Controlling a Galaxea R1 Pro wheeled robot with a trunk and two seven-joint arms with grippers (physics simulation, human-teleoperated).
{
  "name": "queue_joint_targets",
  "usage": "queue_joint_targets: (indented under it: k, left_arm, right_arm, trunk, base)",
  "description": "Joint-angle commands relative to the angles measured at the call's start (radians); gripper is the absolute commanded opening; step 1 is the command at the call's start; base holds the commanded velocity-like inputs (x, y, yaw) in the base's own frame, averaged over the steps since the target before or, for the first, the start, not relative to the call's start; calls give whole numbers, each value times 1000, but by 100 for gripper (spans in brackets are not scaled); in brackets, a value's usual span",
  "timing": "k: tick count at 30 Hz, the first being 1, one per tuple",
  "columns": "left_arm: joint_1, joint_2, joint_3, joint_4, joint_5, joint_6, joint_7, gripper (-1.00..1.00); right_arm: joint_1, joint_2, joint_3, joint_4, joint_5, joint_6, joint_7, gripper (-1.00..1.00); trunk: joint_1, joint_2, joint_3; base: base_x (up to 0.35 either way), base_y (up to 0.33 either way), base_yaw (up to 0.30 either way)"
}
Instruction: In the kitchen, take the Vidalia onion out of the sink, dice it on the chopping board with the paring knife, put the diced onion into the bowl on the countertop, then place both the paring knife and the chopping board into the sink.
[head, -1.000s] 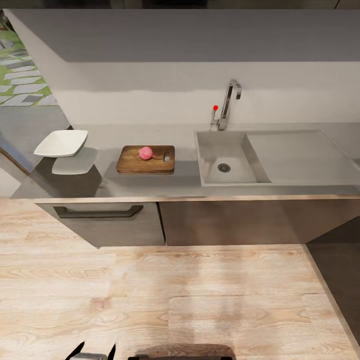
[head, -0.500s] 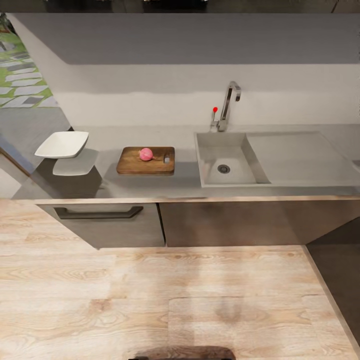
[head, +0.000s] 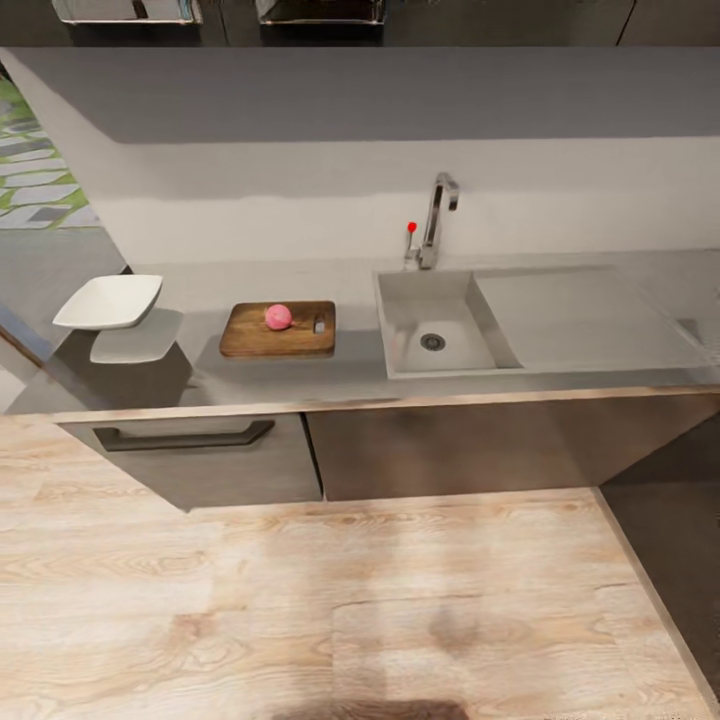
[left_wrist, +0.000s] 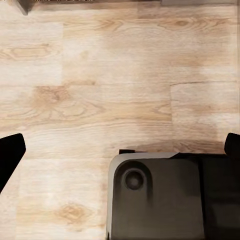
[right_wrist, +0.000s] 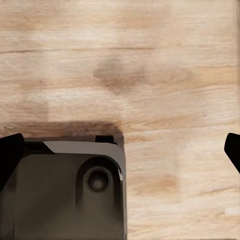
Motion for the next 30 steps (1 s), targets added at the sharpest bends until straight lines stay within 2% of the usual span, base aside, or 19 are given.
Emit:
queue_joint_targets:
  k: [1,30]
  left_arm:
    - [0,1,-5,0,2,-2,10,100]
    - [0,-12,-5,36,3,-1,10,100]
  right_arm:
    - [-1,-1,9,0,-10,-3,-4,100]
    - [-1,0,9,1,-8,-5,-4,100]
  trunk:
    - [1,-2,0]
    - [1,-2,37]
  base:
    - [0,0,-194]
    - [0,0,-196]
